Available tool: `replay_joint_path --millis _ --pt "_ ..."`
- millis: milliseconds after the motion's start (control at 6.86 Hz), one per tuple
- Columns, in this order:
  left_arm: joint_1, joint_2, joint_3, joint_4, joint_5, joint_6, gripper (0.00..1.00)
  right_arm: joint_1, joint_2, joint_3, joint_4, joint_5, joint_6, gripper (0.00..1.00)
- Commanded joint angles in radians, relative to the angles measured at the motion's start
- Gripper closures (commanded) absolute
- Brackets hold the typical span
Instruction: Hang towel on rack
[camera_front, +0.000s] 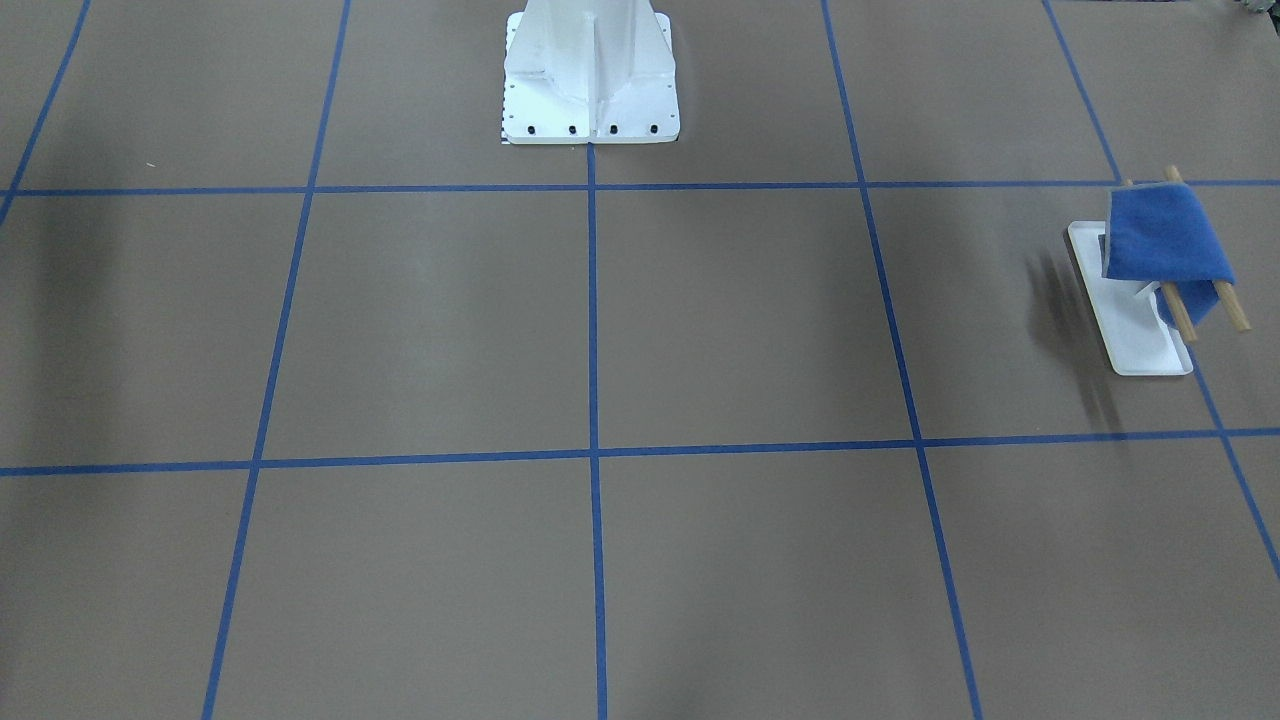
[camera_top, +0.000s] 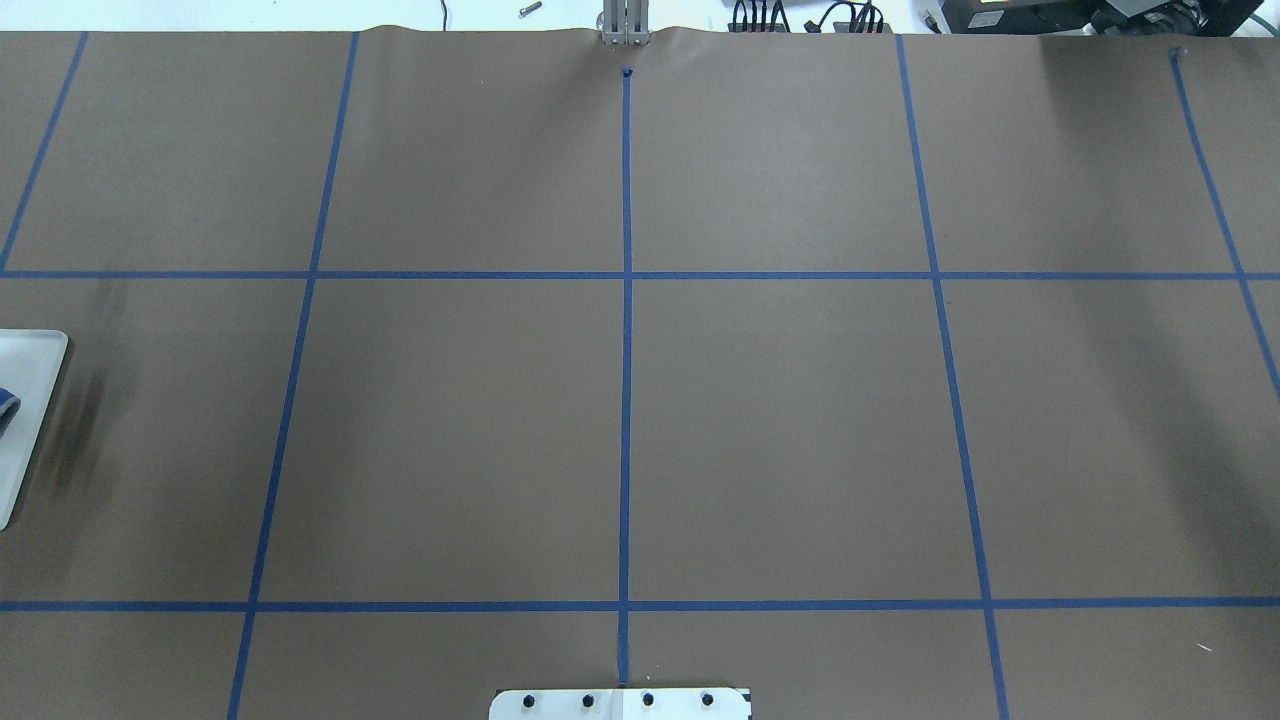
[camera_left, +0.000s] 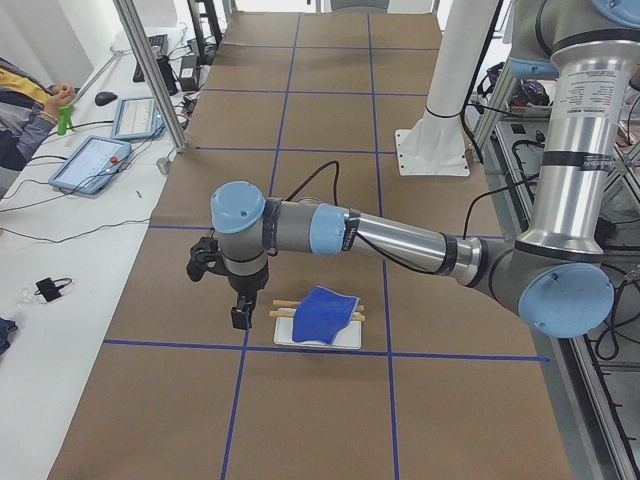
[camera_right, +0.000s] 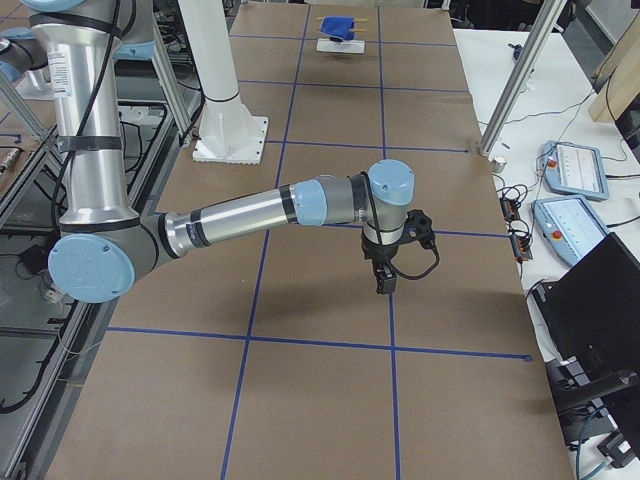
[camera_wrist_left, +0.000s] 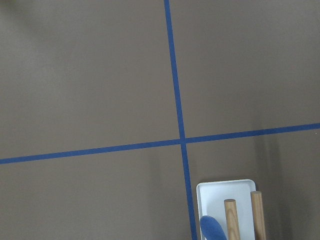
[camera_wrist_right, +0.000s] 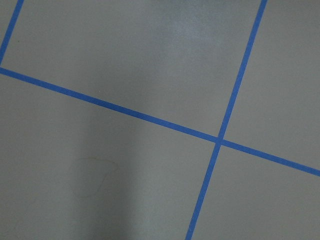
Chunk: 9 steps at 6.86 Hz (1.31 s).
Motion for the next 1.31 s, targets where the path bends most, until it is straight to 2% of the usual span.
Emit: replay_joint_path --millis 0,1166 --pt "0.028 0.023 -0.034 -0.001 -0.007 -0.002 0.02 0.0 -0.007 0.002 -0.004 0.0 -0.047 0.0" --pt "0.056 0.035 -0.046 -0.014 0.002 0.008 0.02 -0.026 -0.007 0.007 -0.004 0.025 -0.035 0.0"
